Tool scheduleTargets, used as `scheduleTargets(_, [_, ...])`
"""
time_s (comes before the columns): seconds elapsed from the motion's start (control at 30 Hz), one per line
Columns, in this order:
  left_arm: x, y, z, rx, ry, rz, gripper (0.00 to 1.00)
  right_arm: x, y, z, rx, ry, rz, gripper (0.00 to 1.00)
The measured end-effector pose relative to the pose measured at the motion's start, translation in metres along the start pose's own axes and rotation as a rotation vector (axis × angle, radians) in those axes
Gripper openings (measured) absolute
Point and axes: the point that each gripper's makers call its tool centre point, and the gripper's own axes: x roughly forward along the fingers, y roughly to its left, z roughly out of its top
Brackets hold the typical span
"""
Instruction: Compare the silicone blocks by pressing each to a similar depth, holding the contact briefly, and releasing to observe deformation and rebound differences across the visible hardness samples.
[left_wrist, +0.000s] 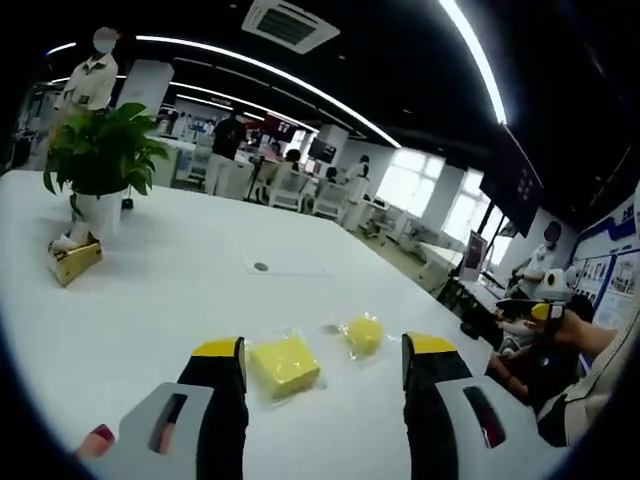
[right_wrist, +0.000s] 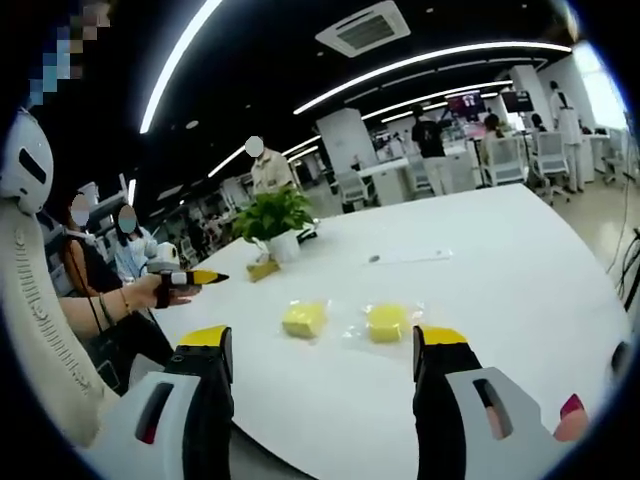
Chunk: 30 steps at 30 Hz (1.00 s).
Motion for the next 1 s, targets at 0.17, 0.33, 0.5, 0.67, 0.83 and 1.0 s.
scheduleTargets(0.17, [0.013, 0.018, -0.004, -0.073, -0.024, 0.004, 0.62, 0.000, -0.002, -0.001, -0.001, 0.015, -0.021, 0.68])
scheduleTargets(0.33, [0.030, 0.035, -0.012, -0.134, -0.031, 0.008, 0.62, 0.000, -0.005, -0.002, -0.003, 0.035, -0.043, 0.68])
scheduleTargets(0.5, [0.047, 0.049, -0.022, -0.134, -0.002, 0.019, 0.62, 0.002, -0.008, -0.004, -0.003, 0.050, -0.061, 0.68])
scheduleTargets(0.67, [0.060, 0.065, -0.031, -0.142, 0.024, 0.034, 0.67, 0.006, -0.011, -0.007, -0.003, 0.069, -0.071, 0.68])
scheduleTargets(0.83, [0.072, 0.074, -0.041, -0.185, 0.043, 0.017, 0.66, 0.009, -0.013, -0.011, -0.002, 0.088, -0.079, 0.68])
scheduleTargets(1.0, [0.088, 0.085, -0.054, -0.209, 0.076, 0.013, 0.66, 0.010, -0.017, -0.014, 0.001, 0.100, -0.089, 0.67])
